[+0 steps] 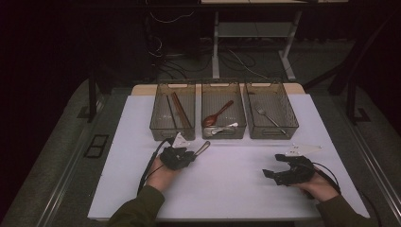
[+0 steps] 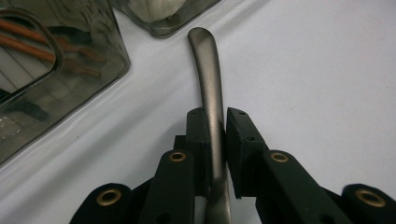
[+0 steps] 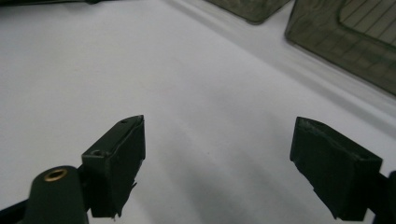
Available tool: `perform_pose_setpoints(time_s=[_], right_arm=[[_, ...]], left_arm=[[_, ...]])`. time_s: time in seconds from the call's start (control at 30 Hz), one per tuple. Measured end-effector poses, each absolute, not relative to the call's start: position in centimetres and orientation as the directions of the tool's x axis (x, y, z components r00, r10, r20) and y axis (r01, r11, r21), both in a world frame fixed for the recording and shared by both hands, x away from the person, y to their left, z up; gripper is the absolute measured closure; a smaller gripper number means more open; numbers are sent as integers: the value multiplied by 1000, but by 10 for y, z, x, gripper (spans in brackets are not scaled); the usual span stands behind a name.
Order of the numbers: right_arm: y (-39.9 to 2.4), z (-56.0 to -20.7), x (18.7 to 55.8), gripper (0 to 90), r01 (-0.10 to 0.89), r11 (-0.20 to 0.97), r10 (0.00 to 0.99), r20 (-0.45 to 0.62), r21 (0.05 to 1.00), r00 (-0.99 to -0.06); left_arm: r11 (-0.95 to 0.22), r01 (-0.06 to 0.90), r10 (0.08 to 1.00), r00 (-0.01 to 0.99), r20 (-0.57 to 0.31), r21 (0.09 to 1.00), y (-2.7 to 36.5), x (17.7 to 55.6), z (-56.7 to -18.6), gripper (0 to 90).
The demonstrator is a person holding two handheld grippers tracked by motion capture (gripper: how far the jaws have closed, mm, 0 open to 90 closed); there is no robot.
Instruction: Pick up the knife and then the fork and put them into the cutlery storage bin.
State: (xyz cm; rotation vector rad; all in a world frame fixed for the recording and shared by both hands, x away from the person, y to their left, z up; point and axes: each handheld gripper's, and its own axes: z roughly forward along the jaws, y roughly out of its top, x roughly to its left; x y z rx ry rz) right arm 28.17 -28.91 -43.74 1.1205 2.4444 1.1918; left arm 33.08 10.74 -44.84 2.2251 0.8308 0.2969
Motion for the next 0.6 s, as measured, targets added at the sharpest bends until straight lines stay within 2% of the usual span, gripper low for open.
perform_pose_setpoints(time_s=[0.1,0.17,0.6], right_arm=[[-289,-438,282,178,550,389,702,148,739,-696],[-289,-438,283,136,551,379,698,161,744,-698],[-290,-429,283,137,545,406,662,175,733,-729]], left_arm=[[-537,467,627,778,-38,703,108,330,-448,791],[-553,455,613,790,-29,698,106,329,-447,791],[-592,355,495,869,-22,723,90,314,-437,790]])
